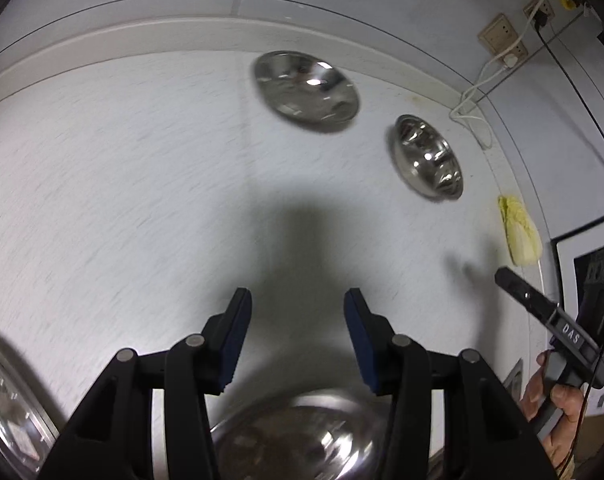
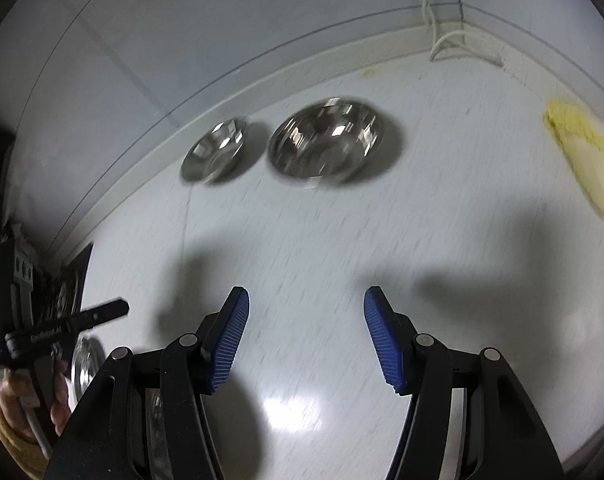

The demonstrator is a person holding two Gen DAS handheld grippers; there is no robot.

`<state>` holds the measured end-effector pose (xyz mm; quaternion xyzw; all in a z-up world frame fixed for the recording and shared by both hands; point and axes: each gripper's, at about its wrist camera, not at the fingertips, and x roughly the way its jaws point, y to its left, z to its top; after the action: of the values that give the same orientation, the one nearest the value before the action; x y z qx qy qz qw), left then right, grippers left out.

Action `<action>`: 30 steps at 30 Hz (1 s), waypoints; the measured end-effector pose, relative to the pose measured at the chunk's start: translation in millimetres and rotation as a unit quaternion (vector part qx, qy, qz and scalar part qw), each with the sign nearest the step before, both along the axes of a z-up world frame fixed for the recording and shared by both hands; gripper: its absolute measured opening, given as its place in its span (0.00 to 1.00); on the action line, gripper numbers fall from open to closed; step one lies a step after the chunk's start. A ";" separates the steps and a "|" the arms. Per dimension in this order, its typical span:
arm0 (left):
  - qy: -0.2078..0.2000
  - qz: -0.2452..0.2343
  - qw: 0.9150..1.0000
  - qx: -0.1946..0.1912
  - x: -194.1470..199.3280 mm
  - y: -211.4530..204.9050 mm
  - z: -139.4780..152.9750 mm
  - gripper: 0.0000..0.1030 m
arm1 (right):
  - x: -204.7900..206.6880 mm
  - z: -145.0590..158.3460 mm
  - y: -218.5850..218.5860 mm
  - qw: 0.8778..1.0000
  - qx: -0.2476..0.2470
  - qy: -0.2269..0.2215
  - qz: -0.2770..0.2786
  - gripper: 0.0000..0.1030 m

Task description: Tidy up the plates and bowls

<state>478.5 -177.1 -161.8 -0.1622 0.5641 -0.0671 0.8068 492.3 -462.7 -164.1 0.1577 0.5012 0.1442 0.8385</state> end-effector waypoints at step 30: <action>0.028 -0.006 0.997 -0.066 179.1 -109.8 -65.3 0.30 | 170.4 -69.4 -15.9 0.997 0.000 0.070 0.017 0.29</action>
<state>657.6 -286.9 -227.1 -0.2130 0.5816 -0.1044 0.7781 662.6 -478.5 -233.5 0.1588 0.5610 0.1469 0.7990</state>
